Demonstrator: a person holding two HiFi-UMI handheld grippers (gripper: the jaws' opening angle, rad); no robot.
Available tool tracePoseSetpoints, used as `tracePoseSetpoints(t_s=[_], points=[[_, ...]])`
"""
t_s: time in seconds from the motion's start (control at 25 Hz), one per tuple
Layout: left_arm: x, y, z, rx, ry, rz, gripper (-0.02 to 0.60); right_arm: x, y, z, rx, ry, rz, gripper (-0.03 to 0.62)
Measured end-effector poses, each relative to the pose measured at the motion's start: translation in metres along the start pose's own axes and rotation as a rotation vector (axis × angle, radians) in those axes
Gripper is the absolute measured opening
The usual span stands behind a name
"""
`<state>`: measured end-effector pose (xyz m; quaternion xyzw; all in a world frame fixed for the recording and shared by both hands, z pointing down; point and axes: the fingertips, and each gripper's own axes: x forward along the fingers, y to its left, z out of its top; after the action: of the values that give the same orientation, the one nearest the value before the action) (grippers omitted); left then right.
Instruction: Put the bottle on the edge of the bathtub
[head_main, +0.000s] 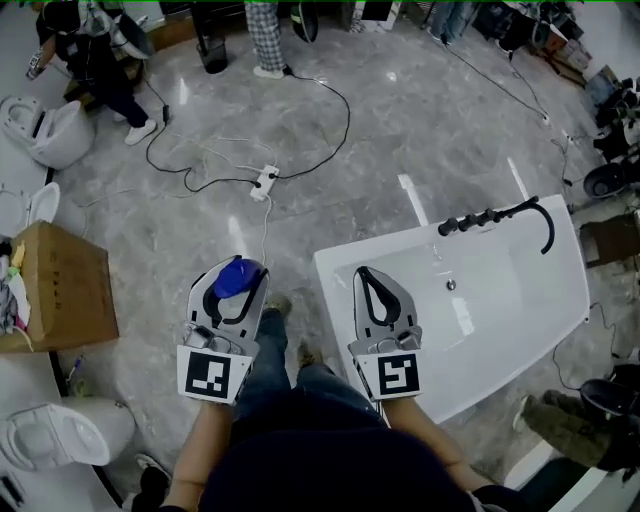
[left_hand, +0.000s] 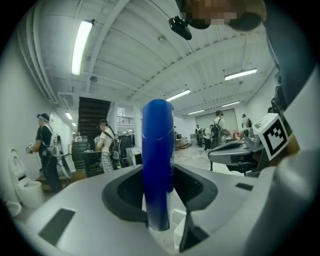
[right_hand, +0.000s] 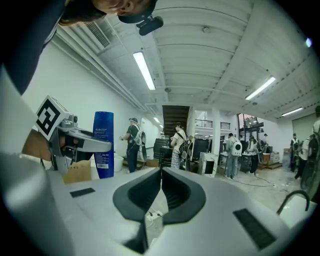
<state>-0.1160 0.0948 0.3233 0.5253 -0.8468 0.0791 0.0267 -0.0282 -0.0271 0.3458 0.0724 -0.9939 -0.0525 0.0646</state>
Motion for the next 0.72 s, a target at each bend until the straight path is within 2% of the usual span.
tracePoseSetpoints(t_s=[0.12,0.28,0.4,0.48,0.64,0.72], points=[[0.049,-0.003,0.001,0.037,-0.029,-0.163,0.175,0.010,-0.027,-0.014,0.016,0.031,-0.128,0.029],[0.109,-0.013,-0.001,0.082,-0.056,-0.422,0.175,0.028,-0.056,-0.026,0.043,0.068,-0.314,0.029],[0.146,-0.023,-0.006,0.160,-0.066,-0.617,0.175,0.042,-0.078,-0.024,0.047,0.057,-0.451,0.029],[0.165,-0.031,-0.010,0.205,-0.075,-0.730,0.175,0.047,-0.090,-0.027,0.054,0.074,-0.531,0.029],[0.185,-0.048,-0.024,0.230,-0.070,-0.951,0.175,0.046,-0.089,-0.037,0.079,0.121,-0.687,0.029],[0.188,-0.056,-0.034,0.240,-0.073,-1.040,0.175,0.047,-0.083,-0.043,0.086,0.139,-0.731,0.029]])
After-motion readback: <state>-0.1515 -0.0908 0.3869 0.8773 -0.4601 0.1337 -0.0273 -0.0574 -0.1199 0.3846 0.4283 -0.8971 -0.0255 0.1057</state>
